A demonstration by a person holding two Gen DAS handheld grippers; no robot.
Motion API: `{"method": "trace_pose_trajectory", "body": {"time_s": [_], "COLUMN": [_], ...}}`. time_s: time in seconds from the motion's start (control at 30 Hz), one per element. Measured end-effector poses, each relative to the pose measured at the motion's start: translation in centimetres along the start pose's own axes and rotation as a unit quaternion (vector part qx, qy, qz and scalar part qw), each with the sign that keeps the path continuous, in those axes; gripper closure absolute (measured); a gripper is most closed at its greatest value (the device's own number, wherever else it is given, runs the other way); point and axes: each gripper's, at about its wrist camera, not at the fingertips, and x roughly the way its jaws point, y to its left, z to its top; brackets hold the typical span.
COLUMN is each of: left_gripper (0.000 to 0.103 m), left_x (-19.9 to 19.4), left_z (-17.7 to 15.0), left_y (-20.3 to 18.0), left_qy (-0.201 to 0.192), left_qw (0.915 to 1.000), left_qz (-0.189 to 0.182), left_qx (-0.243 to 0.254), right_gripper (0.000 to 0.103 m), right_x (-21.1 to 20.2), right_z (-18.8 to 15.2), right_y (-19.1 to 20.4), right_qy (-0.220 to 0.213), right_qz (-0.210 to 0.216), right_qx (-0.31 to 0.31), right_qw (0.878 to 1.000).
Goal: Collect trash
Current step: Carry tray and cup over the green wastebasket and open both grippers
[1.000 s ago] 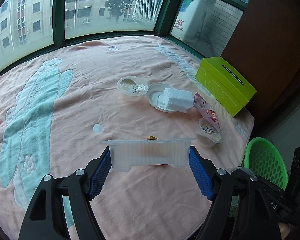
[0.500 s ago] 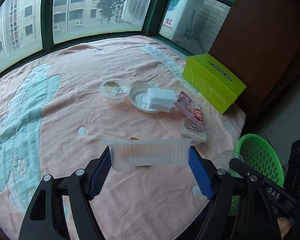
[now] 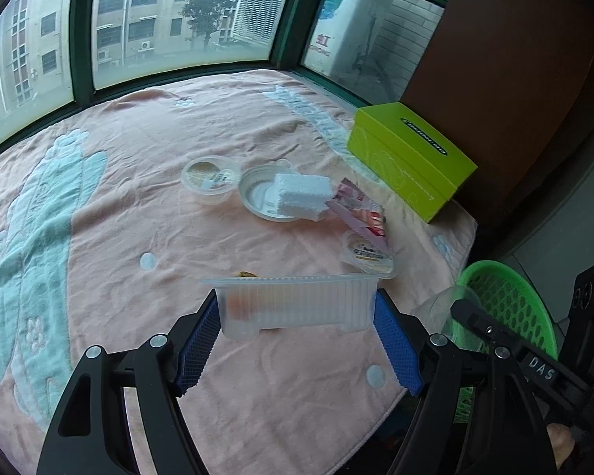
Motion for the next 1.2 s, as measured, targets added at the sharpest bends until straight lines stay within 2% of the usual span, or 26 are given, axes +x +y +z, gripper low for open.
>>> {"method": "trace_pose_trajectory", "body": {"time_s": [0.23, 0.4, 0.53, 0.8, 0.9, 0.97, 1.2], "left_gripper": [0.03, 0.03, 0.03, 0.03, 0.03, 0.03, 0.03], "left_x": [0.0, 0.5, 1.1, 2.0, 2.5, 2.9, 4.1], "left_z": [0.2, 0.0, -0.3, -1.2, -1.6, -1.9, -2.9], "left_y": [-3.2, -6.9, -9.8, -15.0, -16.6, -17.6, -19.8], "left_qy": [-0.002, 0.005, 0.014, 0.029, 0.038, 0.044, 0.064], "left_qw": [0.9993, 0.9968, 0.994, 0.9866, 0.984, 0.9824, 0.9773], "left_qz": [-0.029, -0.057, -0.078, -0.108, -0.115, -0.12, -0.134], "left_qx": [0.025, 0.055, 0.075, 0.119, 0.13, 0.136, 0.152], "right_gripper": [0.09, 0.09, 0.09, 0.086, 0.08, 0.064, 0.058], "right_x": [-4.0, -7.7, -10.0, -12.5, -13.0, -13.3, -15.0], "right_z": [0.7, 0.7, 0.4, -1.1, -1.5, -1.7, -2.0], "right_y": [-1.5, -3.8, -6.0, -10.7, -11.8, -12.3, -13.2], "right_qy": [-0.038, -0.068, -0.076, -0.06, -0.056, -0.059, -0.076], "right_qz": [-0.019, -0.066, -0.108, -0.164, -0.174, -0.183, -0.192], "right_qx": [0.002, 0.004, 0.009, 0.038, 0.05, 0.054, 0.056], "right_qw": [0.999, 0.996, 0.991, 0.984, 0.982, 0.98, 0.977]}}
